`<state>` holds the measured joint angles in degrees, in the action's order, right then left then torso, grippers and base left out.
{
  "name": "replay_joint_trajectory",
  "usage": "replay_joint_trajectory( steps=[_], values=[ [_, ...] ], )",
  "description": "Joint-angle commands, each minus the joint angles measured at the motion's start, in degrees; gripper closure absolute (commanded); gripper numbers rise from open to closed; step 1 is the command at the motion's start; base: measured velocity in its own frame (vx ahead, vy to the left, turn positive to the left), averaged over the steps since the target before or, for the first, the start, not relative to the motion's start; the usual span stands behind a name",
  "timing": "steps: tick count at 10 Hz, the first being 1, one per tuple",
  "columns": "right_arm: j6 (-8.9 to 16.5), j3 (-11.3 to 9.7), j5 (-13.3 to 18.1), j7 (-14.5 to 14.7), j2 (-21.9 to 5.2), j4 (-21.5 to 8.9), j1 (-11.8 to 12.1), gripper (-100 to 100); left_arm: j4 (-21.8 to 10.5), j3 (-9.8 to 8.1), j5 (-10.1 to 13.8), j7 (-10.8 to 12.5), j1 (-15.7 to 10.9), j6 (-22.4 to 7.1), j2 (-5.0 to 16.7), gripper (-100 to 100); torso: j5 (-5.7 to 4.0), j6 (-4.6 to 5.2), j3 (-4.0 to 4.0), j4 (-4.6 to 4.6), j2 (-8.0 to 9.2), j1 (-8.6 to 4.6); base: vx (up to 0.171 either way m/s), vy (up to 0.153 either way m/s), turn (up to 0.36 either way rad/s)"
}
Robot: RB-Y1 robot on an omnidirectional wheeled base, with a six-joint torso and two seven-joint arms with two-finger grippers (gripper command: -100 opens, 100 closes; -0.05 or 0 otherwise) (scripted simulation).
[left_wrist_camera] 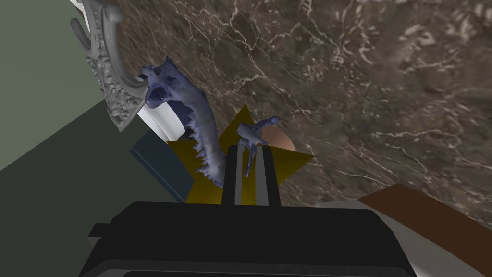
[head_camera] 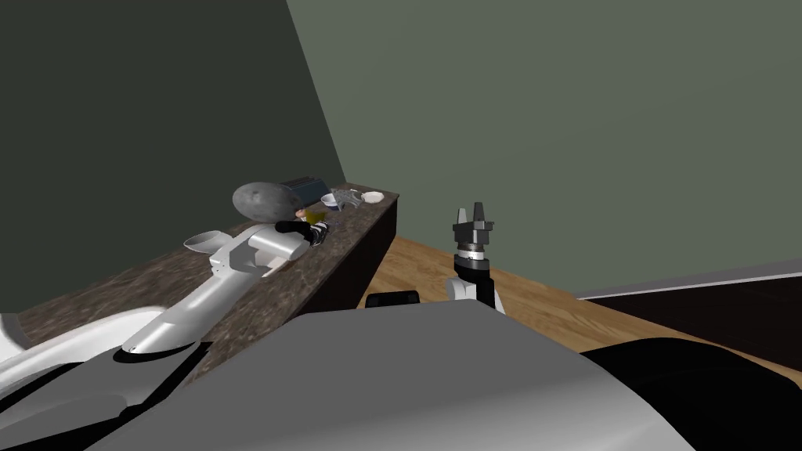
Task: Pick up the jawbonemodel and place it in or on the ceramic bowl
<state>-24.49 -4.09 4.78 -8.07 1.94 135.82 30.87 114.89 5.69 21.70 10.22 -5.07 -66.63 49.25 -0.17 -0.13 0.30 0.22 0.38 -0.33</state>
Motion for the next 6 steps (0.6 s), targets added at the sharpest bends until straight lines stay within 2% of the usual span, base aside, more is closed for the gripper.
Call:
replay_joint_trajectory(
  steps=[1, 6],
  values=[
    [0.0, 0.0, 0.0, 0.0, 0.0, 0.0, 0.0, 0, -1.2, -0.98, 1.3, -0.3, -0.9, 1.4, 2.2, 100, 0.00, 0.00, 0.00, 0.00, 0.00, 0.00, -0.063, -0.045, 0.041],
    [0.0, 0.0, 0.0, 0.0, 0.0, 0.0, 0.0, 0, -5.7, -3.26, 5.5, -3.1, -3.0, 5.1, 8.0, 100, 0.06, -0.05, 0.02, 0.01, 0.02, 0.23, -0.067, -0.025, 0.049]
  ],
)
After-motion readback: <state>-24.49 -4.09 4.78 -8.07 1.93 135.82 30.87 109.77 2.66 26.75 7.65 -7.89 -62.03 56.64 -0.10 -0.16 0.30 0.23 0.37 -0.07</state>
